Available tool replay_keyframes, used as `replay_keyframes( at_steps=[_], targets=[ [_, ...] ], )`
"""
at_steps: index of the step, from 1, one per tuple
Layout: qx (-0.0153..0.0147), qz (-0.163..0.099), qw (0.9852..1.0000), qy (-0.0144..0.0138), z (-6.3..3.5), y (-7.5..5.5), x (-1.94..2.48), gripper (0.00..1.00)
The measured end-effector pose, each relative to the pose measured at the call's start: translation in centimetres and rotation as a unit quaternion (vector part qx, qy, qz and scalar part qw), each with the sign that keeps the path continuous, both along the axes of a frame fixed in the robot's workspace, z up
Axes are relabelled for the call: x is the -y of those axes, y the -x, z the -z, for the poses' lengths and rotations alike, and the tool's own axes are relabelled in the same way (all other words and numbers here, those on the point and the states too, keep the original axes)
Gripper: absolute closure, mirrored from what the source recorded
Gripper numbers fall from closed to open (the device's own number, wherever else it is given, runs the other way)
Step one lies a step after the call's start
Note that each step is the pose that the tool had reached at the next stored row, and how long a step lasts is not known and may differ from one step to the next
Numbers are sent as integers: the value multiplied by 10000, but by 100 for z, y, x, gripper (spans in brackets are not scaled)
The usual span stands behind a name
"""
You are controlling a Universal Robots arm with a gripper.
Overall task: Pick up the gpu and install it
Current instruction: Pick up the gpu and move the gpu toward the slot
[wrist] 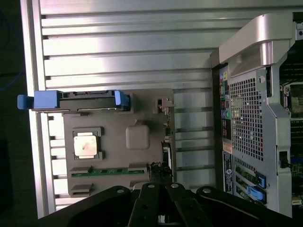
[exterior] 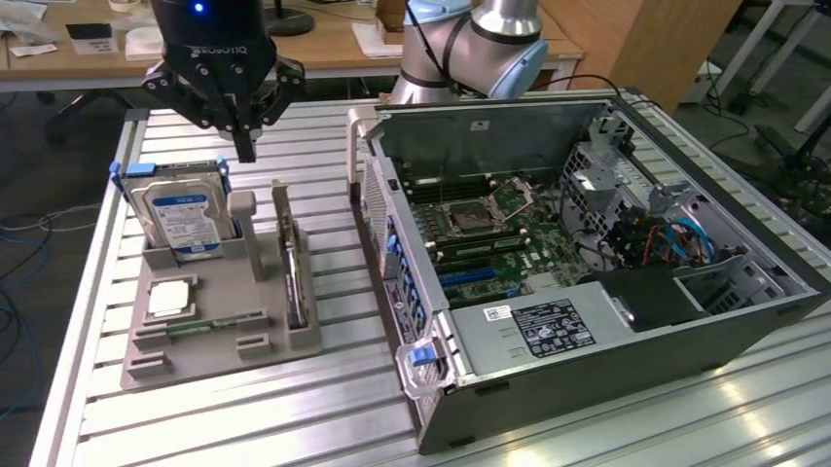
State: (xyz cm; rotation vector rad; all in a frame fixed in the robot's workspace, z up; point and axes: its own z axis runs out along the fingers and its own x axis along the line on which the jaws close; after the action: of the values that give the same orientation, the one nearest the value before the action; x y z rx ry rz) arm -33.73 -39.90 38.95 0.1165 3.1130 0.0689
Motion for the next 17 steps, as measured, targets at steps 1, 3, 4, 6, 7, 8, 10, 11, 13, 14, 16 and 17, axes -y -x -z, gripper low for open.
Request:
replay_keyframes(
  at_steps=[1, 3, 4, 6, 7, 8, 10, 11, 13, 14, 16, 17],
  targets=[
    [0, 0, 10000, 0, 0, 0, 0, 89],
    [0, 0, 10000, 0, 0, 0, 0, 89],
    [0, 0, 10000, 0, 0, 0, 0, 89],
    [0, 0, 10000, 0, 0, 0, 0, 89],
    [0, 0, 10000, 0, 0, 0, 0, 89],
    [0, 0, 10000, 0, 0, 0, 0, 89],
    [0, 0, 10000, 0, 0, 0, 0, 76],
    [0, 0, 10000, 0, 0, 0, 0, 76],
    [0, 0, 10000, 0, 0, 0, 0, 65],
    [0, 0, 10000, 0, 0, 0, 0, 65],
    [0, 0, 10000, 0, 0, 0, 0, 53],
    [0, 0, 10000, 0, 0, 0, 0, 53]
  ],
)
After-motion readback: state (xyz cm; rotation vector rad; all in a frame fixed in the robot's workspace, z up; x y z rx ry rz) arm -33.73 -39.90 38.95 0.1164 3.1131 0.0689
